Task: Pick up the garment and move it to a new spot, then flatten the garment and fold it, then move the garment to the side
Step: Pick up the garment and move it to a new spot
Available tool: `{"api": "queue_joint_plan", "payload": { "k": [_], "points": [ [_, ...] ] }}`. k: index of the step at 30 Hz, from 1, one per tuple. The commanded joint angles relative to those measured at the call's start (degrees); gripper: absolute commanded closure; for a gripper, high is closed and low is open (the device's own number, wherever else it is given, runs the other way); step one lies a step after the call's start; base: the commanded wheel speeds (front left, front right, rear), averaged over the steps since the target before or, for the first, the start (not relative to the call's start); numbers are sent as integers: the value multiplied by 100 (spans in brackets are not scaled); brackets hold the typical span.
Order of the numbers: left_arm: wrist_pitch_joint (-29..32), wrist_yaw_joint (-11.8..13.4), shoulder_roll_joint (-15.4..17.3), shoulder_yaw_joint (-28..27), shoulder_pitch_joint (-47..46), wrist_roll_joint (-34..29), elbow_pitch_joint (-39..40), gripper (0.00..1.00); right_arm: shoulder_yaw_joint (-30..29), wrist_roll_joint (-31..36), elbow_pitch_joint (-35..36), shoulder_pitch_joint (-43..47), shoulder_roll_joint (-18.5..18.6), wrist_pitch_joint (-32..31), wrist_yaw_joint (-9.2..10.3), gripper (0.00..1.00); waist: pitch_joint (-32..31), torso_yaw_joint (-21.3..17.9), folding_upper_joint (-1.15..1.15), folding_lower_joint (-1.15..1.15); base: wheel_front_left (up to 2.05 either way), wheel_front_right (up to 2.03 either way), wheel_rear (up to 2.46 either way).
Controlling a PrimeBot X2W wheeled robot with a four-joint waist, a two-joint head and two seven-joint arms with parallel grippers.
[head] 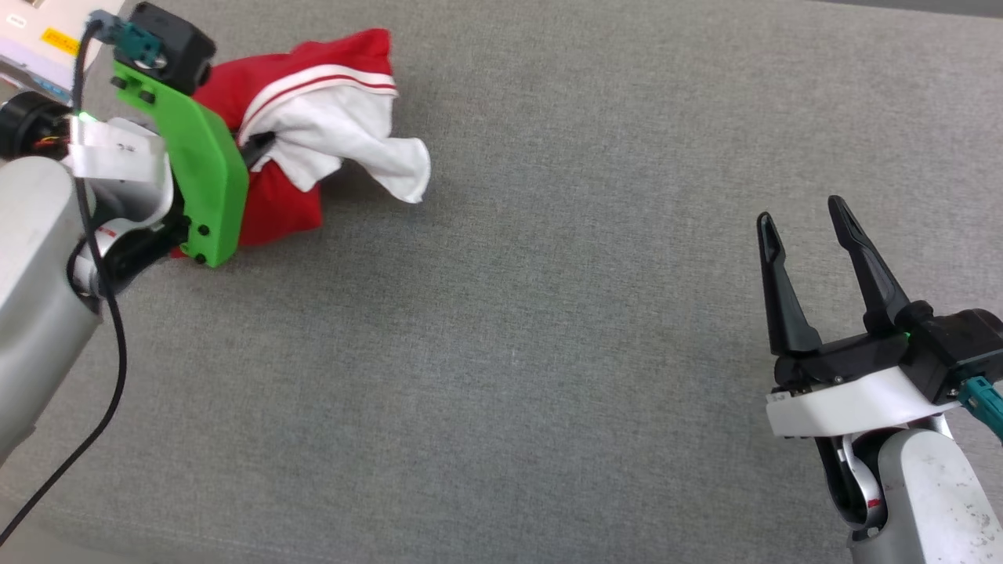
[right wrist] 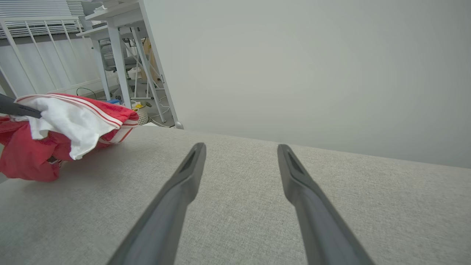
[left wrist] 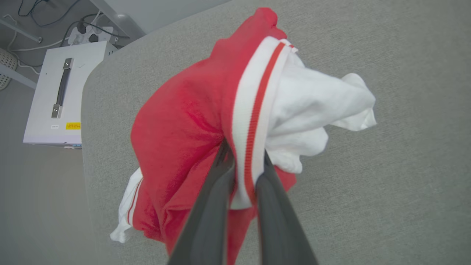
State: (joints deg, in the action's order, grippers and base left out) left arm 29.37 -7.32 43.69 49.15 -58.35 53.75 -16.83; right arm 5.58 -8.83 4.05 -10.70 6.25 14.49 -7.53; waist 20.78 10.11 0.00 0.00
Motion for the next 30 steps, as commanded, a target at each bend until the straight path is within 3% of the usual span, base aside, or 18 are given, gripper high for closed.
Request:
{"api": "queue_joint_plan", "payload": {
  "k": [1, 6, 12, 17, 24, 30],
  "points": [
    [-3, -16, -32, 75, -153, -6, 227, 100, -19, -28, 0, 40, -38, 51, 4, 0, -245, -178, 0, 0, 0, 0, 0],
    [40, -16, -314, 332, -273, -160, 810, 100, -22, -33, 33, 22, -138, 51, 4, 0, -225, -509, 0, 0, 0, 0, 0],
    [19, -16, -1008, 789, -456, -317, 1025, 100, -134, -35, 109, -84, -233, 51, 4, 0, -16, -1057, 0, 0, 0, 0, 0],
    [-283, -16, -1796, 1295, -655, -262, 769, 100, -310, -14, 183, -155, -290, 51, 4, 0, 186, -1465, 0, 0, 0, 0, 0],
    [-863, -16, -2884, 2020, -917, -153, 148, 100, -558, 76, 320, -244, -327, 51, 4, 0, 496, -1753, 0, 0, 0, 0, 0],
    [-1089, -16, -3375, 2358, -804, -137, -501, 100, -745, 62, 410, -321, -334, 51, 4, 0, 670, -1834, 0, 0, 0, 0, 0]
  ]
}}
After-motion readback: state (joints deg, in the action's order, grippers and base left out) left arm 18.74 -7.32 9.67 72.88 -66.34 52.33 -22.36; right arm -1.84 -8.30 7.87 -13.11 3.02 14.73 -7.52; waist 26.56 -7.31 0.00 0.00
